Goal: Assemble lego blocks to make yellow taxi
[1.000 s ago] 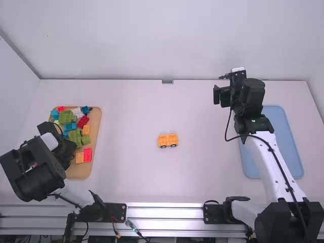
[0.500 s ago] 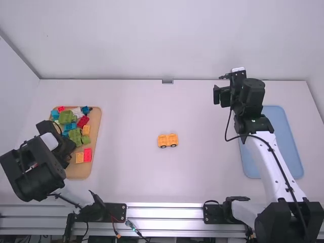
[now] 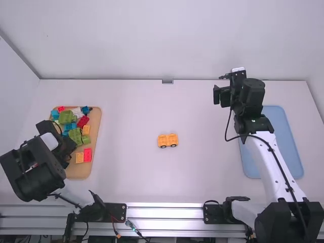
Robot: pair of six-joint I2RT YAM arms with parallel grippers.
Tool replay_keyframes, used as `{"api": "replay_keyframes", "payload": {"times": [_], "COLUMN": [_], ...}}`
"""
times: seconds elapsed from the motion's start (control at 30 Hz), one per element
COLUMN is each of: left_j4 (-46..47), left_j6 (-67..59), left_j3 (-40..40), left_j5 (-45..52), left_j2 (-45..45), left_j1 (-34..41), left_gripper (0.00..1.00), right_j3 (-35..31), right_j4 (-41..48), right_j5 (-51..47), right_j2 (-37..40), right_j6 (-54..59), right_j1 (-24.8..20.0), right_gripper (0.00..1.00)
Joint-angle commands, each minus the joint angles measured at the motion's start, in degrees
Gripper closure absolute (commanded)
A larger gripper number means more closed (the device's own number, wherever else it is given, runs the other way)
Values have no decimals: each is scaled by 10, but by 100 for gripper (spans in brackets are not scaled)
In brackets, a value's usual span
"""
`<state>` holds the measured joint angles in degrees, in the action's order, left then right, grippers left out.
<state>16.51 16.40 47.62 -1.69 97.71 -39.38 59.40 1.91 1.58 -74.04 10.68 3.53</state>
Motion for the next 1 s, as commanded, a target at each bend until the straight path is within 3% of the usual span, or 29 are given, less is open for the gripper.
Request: {"api": "replay_keyframes", "payload": {"times": [0.0,0.07,0.1,0.43,0.6,0.67,0.8,0.87,0.97], "left_j4": [2,6,9,26,-42,-99,-177,-231,-307], "left_j6": [-9,-9,-9,-64,-167,-185,-188,-214,-253], "left_j3": [-7,2,6,7,-31,-49,-59,-59,-59], "left_j5": [23,43,51,133,315,389,447,482,562], "left_j2": [-2,-7,-12,-188,-296,-315,-306,-280,-240], "left_j1": [4,4,4,14,75,120,200,257,316], "left_gripper": [78,95,98,98,98,98,98,98,98], "right_j3": [17,17,17,17,17,17,17,17,17], "right_j4": [-2,-4,-5,-22,-45,-81,-170,-261,-382], "right_j5": [1,1,2,141,236,335,513,636,742], "right_j2": [-2,-2,-2,-2,-29,-66,-137,-188,-236], "right_j6": [-3,-3,-3,-1,-4,-4,-62,-105,-179], "right_j1": [3,3,3,3,3,3,3,3,8], "right_gripper": [1,1,1,1,1,1,1,1,1]}}
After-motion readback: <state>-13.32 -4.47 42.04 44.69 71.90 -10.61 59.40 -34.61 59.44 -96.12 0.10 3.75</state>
